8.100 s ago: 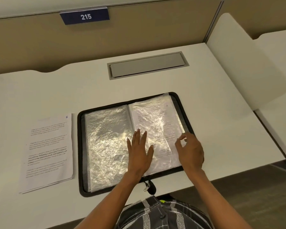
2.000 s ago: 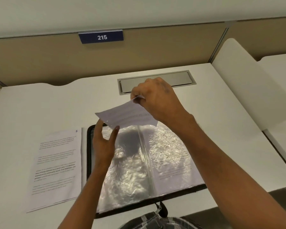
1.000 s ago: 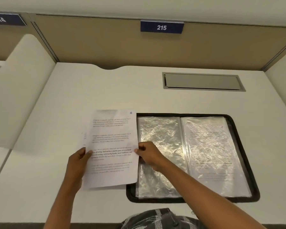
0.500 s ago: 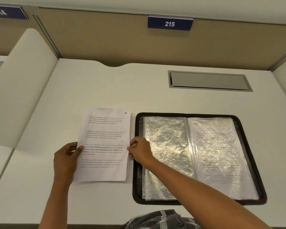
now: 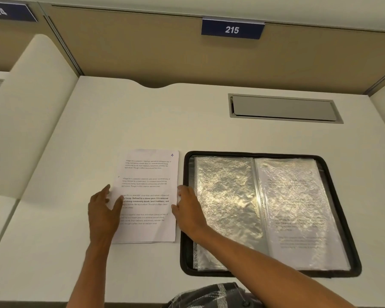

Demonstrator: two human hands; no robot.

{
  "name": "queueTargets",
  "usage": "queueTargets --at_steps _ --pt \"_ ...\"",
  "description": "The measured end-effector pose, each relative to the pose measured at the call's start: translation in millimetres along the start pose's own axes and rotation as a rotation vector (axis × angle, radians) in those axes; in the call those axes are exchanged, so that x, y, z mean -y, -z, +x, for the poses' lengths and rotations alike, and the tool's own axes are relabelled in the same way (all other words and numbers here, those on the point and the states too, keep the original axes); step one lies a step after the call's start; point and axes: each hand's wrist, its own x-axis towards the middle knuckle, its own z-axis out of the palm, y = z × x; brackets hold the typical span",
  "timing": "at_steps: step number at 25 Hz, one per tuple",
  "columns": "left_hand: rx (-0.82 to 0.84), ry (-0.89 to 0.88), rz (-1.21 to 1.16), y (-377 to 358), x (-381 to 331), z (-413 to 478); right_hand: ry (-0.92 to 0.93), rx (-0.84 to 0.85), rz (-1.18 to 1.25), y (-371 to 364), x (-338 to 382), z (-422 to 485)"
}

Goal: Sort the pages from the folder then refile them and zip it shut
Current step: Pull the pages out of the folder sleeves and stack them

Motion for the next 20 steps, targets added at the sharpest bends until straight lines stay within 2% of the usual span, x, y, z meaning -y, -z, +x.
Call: queueTargets --at_steps 4,8,10,13,16,20 --pt "-0.003 -0.025 0.052 -10.6 3.9 -2.0 0.083 0.108 -0.081 -6.6 -4.3 -6.6" --pt "-0.058 0.012 0.102 -15.6 -2.3 -7.6 0.134 0.110 -0.062 4.9 -7.4 -8.7" --pt "-0.092 0.014 0.128 -22.4 -16.5 -17.7 0.167 0.074 -0.067 13.4 -11.6 -11.7" --pt "-0.083 -0.084 0.160 -42.2 -41.5 -37.5 0.198 -0.015 -0.103 27.5 -25.1 -21.1" --pt "-0.011 -0.208 0.150 -71.6 -69.7 -65.7 0.224 -0.135 -0.132 47.7 -52.2 -34.1" --pt "0.124 -0.364 0.100 -117.1 -112.6 -117.5 0.259 -0.283 -0.341 92.9 -100.9 -59.7"
